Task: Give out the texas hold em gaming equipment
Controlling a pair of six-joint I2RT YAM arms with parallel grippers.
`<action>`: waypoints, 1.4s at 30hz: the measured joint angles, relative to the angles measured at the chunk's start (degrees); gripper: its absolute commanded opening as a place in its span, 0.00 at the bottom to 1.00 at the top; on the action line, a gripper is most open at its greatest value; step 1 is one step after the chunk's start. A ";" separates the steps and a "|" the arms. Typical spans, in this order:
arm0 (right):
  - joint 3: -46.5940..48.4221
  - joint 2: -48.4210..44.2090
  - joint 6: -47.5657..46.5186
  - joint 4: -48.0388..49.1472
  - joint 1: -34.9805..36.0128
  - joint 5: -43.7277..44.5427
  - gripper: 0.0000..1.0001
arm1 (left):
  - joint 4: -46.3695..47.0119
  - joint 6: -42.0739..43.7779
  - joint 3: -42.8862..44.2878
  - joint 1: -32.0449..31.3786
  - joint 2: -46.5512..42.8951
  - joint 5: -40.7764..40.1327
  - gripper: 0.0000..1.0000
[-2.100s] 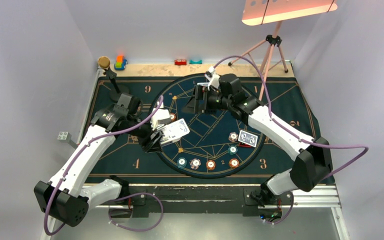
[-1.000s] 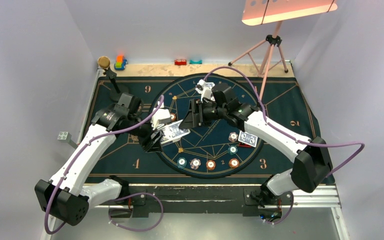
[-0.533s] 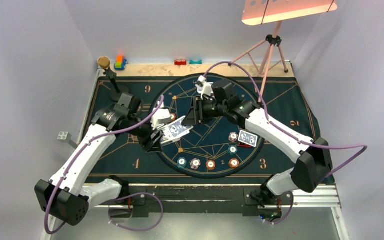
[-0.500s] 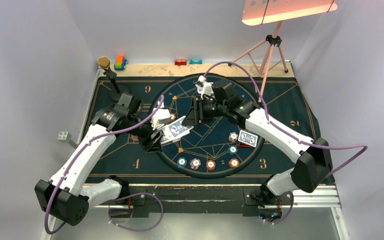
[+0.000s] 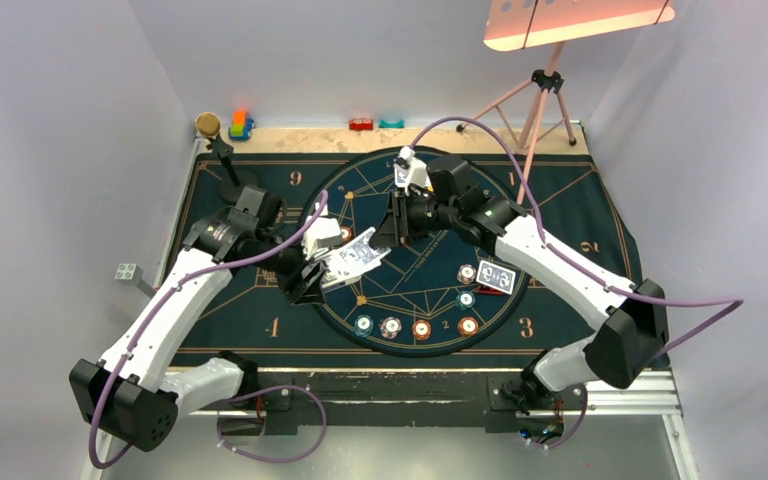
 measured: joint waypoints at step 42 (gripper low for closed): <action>-5.20 -12.44 6.64 3.56 -17.29 -9.27 0.00 | 0.04 0.07 0.00 0.00 -0.52 -0.46 0.09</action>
